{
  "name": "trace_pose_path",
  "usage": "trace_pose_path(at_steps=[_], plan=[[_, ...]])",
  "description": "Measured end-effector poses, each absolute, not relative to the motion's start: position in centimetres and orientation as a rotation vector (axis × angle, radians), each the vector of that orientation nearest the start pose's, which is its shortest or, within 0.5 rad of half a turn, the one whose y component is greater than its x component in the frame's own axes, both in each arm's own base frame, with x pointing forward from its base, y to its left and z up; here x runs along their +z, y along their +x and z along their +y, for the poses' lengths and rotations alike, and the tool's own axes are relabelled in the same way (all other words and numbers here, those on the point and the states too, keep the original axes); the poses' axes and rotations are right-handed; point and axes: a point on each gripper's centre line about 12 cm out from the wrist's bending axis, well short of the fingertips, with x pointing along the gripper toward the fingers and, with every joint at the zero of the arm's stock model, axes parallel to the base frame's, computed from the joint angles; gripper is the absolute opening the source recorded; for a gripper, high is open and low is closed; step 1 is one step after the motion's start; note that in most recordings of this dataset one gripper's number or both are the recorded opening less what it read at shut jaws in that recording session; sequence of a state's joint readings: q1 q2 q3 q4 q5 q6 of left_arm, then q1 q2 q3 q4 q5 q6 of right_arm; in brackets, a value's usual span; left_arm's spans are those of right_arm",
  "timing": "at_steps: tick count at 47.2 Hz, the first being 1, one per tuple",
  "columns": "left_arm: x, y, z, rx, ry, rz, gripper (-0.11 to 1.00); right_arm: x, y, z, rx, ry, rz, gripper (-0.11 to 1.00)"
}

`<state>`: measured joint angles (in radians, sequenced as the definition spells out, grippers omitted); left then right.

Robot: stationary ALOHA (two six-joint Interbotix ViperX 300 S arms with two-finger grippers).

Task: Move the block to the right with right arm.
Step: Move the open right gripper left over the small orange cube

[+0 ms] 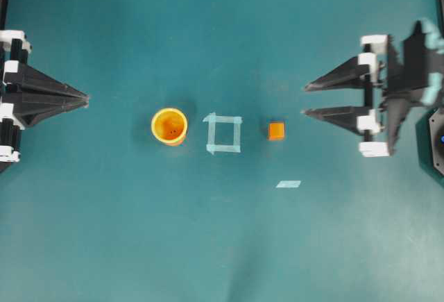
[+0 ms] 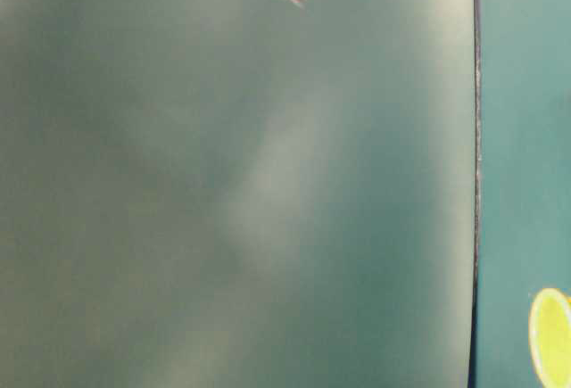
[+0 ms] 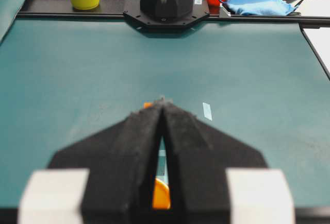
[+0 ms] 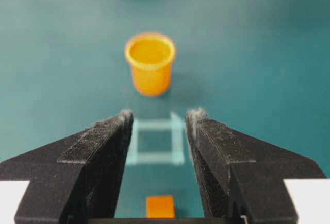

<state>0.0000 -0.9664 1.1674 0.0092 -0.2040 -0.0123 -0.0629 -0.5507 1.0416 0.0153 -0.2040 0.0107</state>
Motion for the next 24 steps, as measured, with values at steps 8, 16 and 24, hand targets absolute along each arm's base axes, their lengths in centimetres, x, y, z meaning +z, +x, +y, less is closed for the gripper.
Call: trace_pose_path(at_steps=[8,16,24], plan=[[28.7,19.9,0.0,-0.002,-0.003,0.000,-0.01,20.6,29.1,-1.9,-0.071,0.037,0.413,0.54],[28.6,19.9,0.0,-0.002,-0.003,0.006,-0.01,17.6,30.4,-2.0,-0.073,0.041,0.517,0.56],[28.6,19.9,0.0,-0.002,-0.003,0.008,-0.01,15.3,31.1,-2.1,-0.075,0.044,0.591,0.57]])
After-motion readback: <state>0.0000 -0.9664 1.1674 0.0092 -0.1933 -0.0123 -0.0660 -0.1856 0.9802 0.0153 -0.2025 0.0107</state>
